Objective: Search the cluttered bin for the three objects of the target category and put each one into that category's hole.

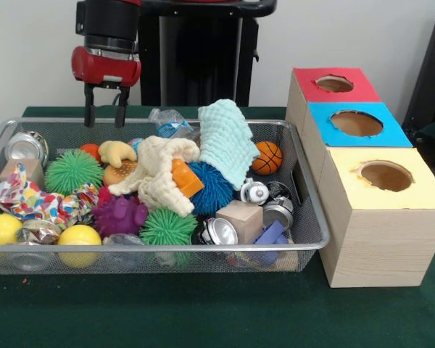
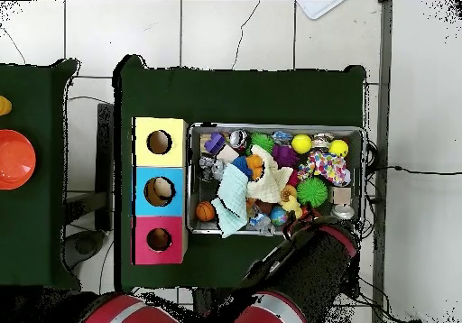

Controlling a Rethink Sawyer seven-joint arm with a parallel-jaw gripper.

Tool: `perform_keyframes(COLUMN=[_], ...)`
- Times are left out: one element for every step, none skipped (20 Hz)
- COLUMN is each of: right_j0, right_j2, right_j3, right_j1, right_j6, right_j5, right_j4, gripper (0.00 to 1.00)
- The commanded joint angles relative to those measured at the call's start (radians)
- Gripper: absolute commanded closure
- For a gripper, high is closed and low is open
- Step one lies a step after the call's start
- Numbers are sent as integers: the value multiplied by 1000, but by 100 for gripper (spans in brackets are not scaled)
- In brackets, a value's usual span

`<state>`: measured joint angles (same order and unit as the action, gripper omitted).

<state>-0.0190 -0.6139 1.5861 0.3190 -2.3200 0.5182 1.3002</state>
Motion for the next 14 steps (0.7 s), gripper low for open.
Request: perform_keyframes(right_j0=[-10,-9,-8,-4,-2,3,7,7,6,3,1,-1,-3,-6], right_j2=[102,102,103,104,105,104,103,103,104,106,109,112,118,123], right_j3=[-6,-7,-8,-9,-9,-10,-11,-12,-13,-15,-17,-19,-23,-26], right_j1=[-6,-8,-10,-12,-13,-11,-10,-10,-11,-14,-17,-21,-27,-33], right_j6=[425,421,416,401,394,393,391,400,408,424,423,423,426,428], right_j5=[38,36,35,32,30,27,24,24,25,28,30,32,35,37], right_j4=[-81,-78,-75,-66,-59,-55,-50,-50,-55,-68,-71,-73,-76,-78], gripper=[0,0,0,0,0,0,0,0,0,0,0,0,0,0])
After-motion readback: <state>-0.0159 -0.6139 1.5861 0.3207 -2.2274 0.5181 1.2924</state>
